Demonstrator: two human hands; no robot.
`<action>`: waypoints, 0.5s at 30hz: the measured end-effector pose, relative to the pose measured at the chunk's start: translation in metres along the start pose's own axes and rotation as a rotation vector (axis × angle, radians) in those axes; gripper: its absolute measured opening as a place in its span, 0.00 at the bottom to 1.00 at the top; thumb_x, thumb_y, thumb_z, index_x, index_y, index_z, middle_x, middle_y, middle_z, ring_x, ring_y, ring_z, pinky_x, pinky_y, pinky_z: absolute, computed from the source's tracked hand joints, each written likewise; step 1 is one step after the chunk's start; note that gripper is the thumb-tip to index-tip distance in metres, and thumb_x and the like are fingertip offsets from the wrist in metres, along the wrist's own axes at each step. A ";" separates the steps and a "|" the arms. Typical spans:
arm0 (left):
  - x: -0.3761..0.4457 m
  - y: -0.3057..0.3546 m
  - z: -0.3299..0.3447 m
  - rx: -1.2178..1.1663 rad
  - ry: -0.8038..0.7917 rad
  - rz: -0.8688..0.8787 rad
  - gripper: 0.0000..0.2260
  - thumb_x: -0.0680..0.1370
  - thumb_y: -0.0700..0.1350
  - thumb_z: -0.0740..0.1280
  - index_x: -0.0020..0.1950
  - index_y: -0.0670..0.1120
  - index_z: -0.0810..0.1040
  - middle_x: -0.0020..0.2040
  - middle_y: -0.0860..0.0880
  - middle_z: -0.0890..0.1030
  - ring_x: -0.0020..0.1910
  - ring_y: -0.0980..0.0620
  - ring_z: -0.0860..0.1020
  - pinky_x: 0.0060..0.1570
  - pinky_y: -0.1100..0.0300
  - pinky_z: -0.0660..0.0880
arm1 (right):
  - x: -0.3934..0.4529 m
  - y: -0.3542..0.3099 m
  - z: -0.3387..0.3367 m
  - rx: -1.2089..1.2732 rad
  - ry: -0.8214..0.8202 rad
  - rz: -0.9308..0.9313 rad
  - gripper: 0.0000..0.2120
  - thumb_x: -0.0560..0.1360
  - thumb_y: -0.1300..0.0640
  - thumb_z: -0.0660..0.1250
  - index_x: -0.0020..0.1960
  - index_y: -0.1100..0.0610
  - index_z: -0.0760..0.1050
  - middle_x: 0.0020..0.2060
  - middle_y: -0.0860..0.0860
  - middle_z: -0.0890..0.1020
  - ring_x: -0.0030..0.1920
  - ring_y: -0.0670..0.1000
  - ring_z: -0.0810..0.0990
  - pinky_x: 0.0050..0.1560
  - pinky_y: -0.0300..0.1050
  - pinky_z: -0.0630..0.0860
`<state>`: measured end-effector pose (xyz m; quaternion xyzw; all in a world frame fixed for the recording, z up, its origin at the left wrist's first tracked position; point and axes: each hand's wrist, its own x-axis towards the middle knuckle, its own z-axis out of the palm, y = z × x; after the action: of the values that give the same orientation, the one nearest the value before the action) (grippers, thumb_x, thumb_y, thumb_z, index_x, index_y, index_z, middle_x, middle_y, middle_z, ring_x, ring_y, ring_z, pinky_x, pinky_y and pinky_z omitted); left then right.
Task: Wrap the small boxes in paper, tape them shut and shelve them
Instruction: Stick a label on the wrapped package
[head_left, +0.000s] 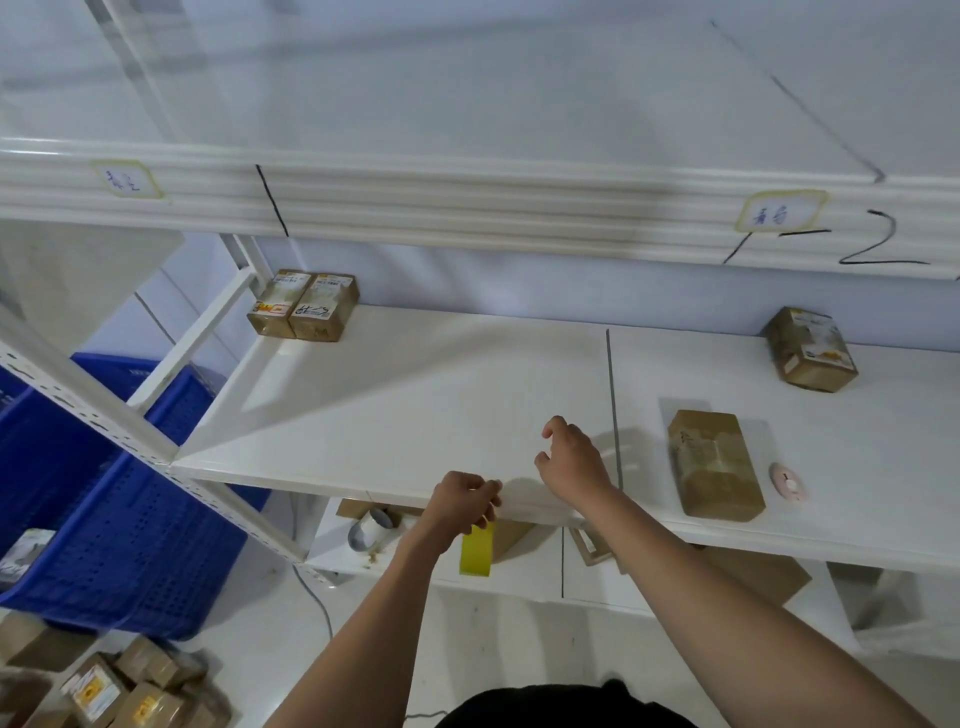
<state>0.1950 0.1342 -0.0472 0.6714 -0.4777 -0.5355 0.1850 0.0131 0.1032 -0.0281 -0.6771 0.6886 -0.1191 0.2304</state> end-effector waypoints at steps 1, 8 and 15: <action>-0.001 0.006 0.005 -0.012 0.011 0.008 0.15 0.80 0.49 0.66 0.42 0.40 0.83 0.31 0.48 0.81 0.26 0.53 0.75 0.27 0.63 0.69 | -0.003 0.004 -0.005 -0.001 0.011 0.000 0.14 0.80 0.59 0.62 0.65 0.59 0.68 0.56 0.55 0.76 0.54 0.56 0.77 0.56 0.51 0.75; 0.001 0.054 0.058 -0.014 0.012 0.077 0.12 0.80 0.45 0.63 0.42 0.42 0.82 0.33 0.47 0.81 0.30 0.51 0.76 0.29 0.61 0.73 | -0.020 0.055 -0.053 -0.047 0.158 0.073 0.12 0.80 0.58 0.63 0.63 0.57 0.70 0.56 0.54 0.77 0.55 0.55 0.77 0.57 0.50 0.72; 0.020 0.115 0.149 -0.218 -0.123 0.038 0.06 0.81 0.41 0.65 0.53 0.40 0.80 0.40 0.44 0.81 0.35 0.48 0.78 0.40 0.54 0.81 | -0.033 0.144 -0.113 -0.031 0.317 0.320 0.18 0.78 0.53 0.68 0.64 0.59 0.70 0.57 0.59 0.76 0.58 0.60 0.76 0.56 0.53 0.77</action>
<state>0.0105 0.1017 -0.0244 0.6042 -0.4398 -0.6206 0.2374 -0.1680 0.1272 0.0059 -0.5357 0.8165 -0.1754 0.1247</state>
